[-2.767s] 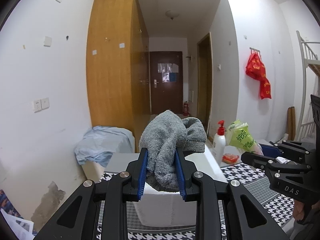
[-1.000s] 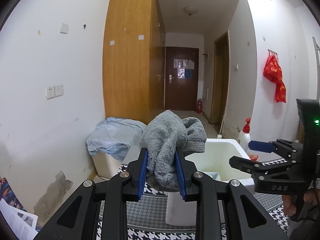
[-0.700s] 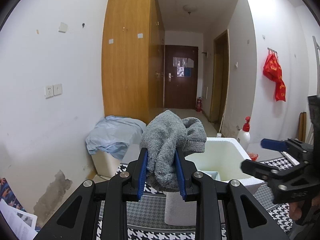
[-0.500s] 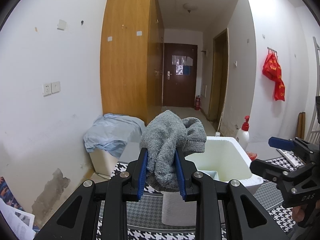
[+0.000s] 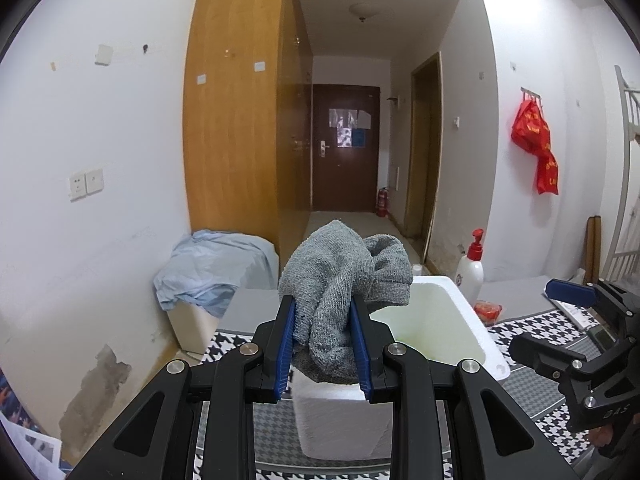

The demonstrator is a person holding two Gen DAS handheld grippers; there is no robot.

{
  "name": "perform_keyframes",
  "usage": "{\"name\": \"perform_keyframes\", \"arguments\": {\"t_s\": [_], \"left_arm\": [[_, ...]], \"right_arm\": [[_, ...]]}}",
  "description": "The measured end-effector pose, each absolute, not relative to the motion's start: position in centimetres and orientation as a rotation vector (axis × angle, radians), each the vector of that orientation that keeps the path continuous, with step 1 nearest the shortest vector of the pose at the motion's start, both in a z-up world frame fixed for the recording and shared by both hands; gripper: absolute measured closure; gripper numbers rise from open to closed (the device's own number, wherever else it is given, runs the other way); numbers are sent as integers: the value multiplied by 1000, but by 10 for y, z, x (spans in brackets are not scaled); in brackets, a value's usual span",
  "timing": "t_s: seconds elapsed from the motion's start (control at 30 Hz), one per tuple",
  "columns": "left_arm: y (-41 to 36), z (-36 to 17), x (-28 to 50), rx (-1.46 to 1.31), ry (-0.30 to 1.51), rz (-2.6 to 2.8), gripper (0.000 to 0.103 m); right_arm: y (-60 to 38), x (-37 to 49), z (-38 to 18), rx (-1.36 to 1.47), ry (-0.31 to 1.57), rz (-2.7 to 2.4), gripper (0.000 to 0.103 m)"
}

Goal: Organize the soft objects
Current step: 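Open the right tool to drop the green packet into the foam box, then open the left tool to drop the grey cloth into the foam box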

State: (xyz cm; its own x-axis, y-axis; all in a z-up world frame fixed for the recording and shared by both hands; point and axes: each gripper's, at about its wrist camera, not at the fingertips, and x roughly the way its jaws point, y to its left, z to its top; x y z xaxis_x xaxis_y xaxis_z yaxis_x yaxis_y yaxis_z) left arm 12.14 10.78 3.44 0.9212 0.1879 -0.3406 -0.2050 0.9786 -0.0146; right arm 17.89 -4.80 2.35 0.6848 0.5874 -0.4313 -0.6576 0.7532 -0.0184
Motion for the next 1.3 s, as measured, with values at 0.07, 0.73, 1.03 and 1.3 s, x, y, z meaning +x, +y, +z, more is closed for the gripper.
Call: {"name": "perform_keyframes", "arguments": {"t_s": [0.07,0.73,1.03,1.3], "left_arm": [[105,34,124,-45,345,187,75],[79,33,154,-15,385,47,75],[78,30,172,-11,413,33,75],[81,23,186,-30,445,41,61]], "right_arm": [[-53,181,22,-177,425,688,1],[-108,176,15,-89,447,511,1],[-120,173,15,-85,446,468,1],[-125,173,12,-91,451,451,1]]}}
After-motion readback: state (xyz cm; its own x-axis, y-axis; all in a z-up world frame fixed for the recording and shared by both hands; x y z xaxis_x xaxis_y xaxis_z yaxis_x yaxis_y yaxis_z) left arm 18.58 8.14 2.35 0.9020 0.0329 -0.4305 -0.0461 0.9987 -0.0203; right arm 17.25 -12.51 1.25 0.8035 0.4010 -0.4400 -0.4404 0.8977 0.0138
